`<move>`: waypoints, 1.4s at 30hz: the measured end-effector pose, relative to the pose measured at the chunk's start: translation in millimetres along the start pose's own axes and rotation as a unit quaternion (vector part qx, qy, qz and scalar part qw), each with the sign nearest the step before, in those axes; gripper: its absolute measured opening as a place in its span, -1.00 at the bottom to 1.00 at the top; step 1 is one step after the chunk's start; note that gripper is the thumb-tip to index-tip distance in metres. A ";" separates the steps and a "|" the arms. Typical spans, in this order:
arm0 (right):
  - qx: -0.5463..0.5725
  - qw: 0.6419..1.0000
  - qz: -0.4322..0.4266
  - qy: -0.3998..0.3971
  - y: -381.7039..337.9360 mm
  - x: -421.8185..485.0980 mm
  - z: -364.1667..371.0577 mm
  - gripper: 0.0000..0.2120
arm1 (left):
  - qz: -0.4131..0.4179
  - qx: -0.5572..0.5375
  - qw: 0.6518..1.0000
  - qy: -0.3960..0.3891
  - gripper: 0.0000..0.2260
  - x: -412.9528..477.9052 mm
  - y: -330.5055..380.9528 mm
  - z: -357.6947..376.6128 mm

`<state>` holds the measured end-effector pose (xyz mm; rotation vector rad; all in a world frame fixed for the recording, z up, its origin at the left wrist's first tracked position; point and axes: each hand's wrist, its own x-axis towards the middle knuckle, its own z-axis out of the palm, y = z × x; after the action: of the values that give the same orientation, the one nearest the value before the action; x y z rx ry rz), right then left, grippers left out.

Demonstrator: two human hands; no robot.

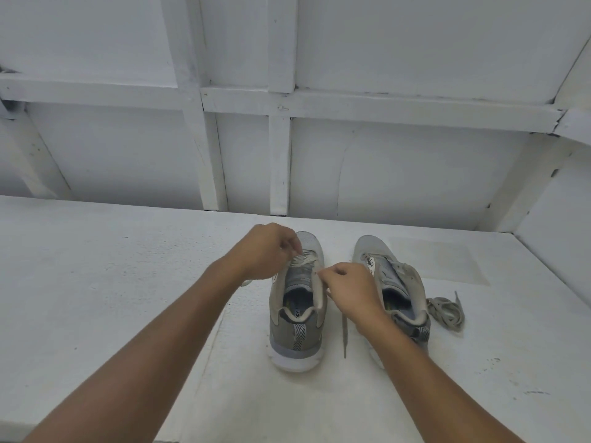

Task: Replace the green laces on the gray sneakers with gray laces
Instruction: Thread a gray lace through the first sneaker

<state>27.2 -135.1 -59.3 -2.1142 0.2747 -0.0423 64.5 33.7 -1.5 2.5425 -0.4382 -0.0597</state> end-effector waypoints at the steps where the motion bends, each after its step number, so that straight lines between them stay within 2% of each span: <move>1: 0.027 1.000 0.015 0.000 1.8 1.8 1.6 -0.69 | 0.003 0.001 1.000 0.001 -0.84 1.6 2.4 4.7; 5: 0.102 0.993 0.059 0.007 4.3 4.8 7.5 -0.65 | 0.013 -0.002 1.000 0.010 -0.83 5.0 9.2 18.1; 10: 0.173 0.979 0.109 0.010 5.3 6.1 10.6 -0.81 | 0.005 0.001 1.000 0.014 -0.81 6.0 8.4 29.1; 14: 0.191 0.976 0.108 0.008 4.8 5.1 9.8 -0.80 | 0.004 -0.002 1.000 0.017 -0.81 7.7 9.5 34.5; 21: 0.166 0.980 0.106 0.006 4.1 5.7 9.5 -0.79 | 0.002 -0.001 1.000 0.017 -0.83 9.3 7.9 37.5; 31: 0.186 0.976 0.114 0.004 5.0 4.6 8.8 -0.78 | 0.005 0.014 1.000 0.011 -0.89 11.9 7.7 38.6; 35: 0.168 0.979 0.117 -0.012 3.8 3.3 7.9 -0.85 | 0.012 0.022 1.000 0.013 -0.88 12.6 9.6 38.8; 42: 0.132 0.985 0.104 -0.034 1.6 1.0 1.8 -0.62 | 0.013 0.032 0.999 0.015 -0.92 10.0 10.0 40.5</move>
<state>28.1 -134.6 -61.7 -1.8110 0.4242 0.1113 65.6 1.6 -29.9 2.5966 -0.4688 0.0010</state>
